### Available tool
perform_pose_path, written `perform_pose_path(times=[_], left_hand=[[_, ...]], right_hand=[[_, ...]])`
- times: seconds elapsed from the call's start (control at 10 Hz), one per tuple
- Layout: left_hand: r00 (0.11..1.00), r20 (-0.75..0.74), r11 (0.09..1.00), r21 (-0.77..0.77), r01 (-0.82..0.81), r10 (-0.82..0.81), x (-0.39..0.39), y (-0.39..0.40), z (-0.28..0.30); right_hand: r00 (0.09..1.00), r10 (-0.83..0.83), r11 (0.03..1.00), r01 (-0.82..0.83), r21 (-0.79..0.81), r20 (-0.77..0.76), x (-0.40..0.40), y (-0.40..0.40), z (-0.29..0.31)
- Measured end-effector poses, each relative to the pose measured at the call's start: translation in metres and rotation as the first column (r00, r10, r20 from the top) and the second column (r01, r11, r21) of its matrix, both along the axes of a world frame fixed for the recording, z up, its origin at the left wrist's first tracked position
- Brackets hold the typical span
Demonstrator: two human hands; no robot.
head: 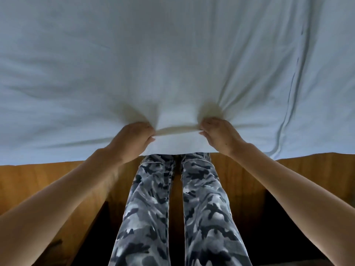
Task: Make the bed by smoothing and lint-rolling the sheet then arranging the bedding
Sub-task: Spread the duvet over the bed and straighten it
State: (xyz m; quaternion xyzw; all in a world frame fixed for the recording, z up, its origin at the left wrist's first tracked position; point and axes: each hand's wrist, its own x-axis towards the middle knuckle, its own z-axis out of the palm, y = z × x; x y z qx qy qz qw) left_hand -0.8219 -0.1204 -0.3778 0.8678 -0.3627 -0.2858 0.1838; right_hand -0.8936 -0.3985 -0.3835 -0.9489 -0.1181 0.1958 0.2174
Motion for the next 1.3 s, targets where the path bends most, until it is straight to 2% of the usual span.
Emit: perform_pose_path(times=[0.1,0.2,0.3,0.4,0.5,0.6,0.7,0.8,0.9,1.0,1.1,1.2,1.3], left_hand=[[0.985,-0.165,0.998,-0.036,-0.05,0.043,-0.002,0.008,0.04],[0.925,-0.37,0.996,-0.003,-0.091,0.083,0.003,0.006,0.04],[0.869,-0.485,0.986,0.165,-0.019,0.097,0.016,-0.003,0.005],[0.885,-0.463,0.948,0.256,0.189,-0.052,0.008,-0.017,-0.008],[0.812,-0.571,0.908,0.266,0.324,-0.123,-0.007,-0.038,0.012],[0.921,-0.386,0.999,0.011,-0.042,0.043,0.003,-0.065,0.024],[0.948,0.123,0.916,-0.319,-0.242,0.293,0.034,-0.097,0.01],[0.852,0.437,0.955,-0.19,-0.228,0.29,0.07,-0.129,-0.026],[0.884,0.446,0.99,-0.085,-0.113,0.139,0.055,-0.143,-0.059],[0.891,0.419,0.974,-0.054,0.219,-0.177,-0.014,-0.129,-0.076],[0.846,0.338,0.895,-0.019,0.445,-0.413,-0.082,-0.112,-0.075],[0.782,0.147,0.795,0.121,0.594,-0.606,-0.119,-0.107,-0.064],[0.754,-0.036,0.733,0.208,0.647,-0.656,-0.132,-0.101,-0.035]], right_hand=[[0.987,-0.018,0.992,0.038,0.121,-0.161,-0.006,-0.013,0.034],[0.942,-0.013,0.984,0.073,0.165,-0.334,0.0,-0.015,0.037],[0.85,-0.021,0.997,0.056,0.05,-0.526,0.02,-0.003,0.002],[0.861,0.034,0.999,-0.05,-0.018,-0.507,0.027,0.002,-0.011],[0.855,0.157,0.981,-0.195,-0.025,-0.495,0.013,-0.001,0.008],[0.993,0.078,0.995,-0.071,0.072,-0.094,0.006,-0.006,0.014],[0.904,-0.148,0.988,0.157,0.012,0.402,0.038,-0.025,-0.005],[0.853,-0.313,0.871,0.433,-0.234,0.417,0.089,-0.053,-0.032],[0.845,-0.486,0.77,0.535,-0.347,0.224,0.084,-0.063,-0.054],[0.852,-0.502,0.77,0.518,-0.374,0.147,0.015,-0.052,-0.06],[0.878,-0.477,0.788,0.442,-0.429,0.029,-0.059,-0.032,-0.049],[0.911,-0.4,0.809,0.3,-0.506,-0.099,-0.104,-0.023,-0.037],[0.904,-0.362,0.845,0.215,-0.49,-0.227,-0.127,-0.02,-0.021]])
